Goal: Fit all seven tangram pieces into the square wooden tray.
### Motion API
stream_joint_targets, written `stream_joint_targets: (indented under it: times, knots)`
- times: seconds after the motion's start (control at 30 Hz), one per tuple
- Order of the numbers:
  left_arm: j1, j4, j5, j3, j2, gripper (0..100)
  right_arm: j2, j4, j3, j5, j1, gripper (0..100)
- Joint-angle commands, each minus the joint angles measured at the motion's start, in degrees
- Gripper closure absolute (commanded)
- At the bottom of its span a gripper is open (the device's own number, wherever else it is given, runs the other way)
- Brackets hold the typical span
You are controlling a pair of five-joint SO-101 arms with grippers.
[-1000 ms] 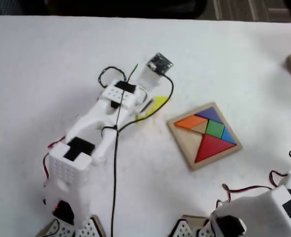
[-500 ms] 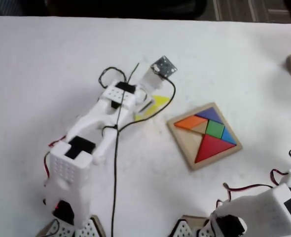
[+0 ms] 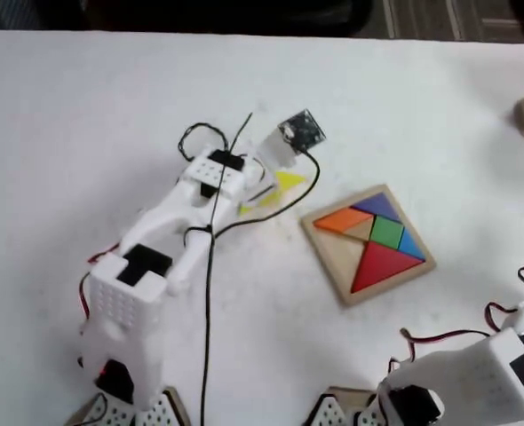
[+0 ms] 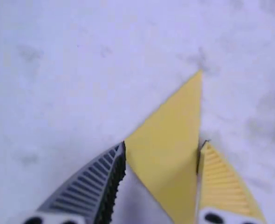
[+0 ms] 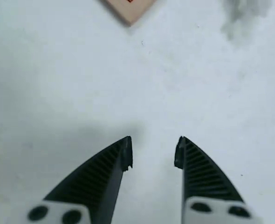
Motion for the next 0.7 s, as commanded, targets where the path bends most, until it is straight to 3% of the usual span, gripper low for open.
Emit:
stream_joint_targets:
  times: [0.0, 0.1, 0.2, 0.37, 0.67]
  knots:
    - [0.31, -2.29, -1.05, 2.81, 0.48, 73, -0.31, 0.13, -1.05, 0.35, -0.22, 84.0]
    - [0.40, -3.87, -1.32, 3.34, 0.13, 73, -0.31, 0.22, -0.97, 0.35, -0.22, 84.0]
    - [0.40, -2.99, 4.57, 3.43, -3.30, 75, -0.31, 0.31, -0.97, 0.35, -0.22, 84.0]
    - [0.84, -0.44, 13.45, 2.99, -9.98, 91, -0.40, 0.31, -0.44, 0.26, -0.22, 84.0]
    - [1.45, -16.97, 34.20, 5.19, -10.24, 90, -0.48, 0.04, 1.23, 0.35, -0.31, 84.0]
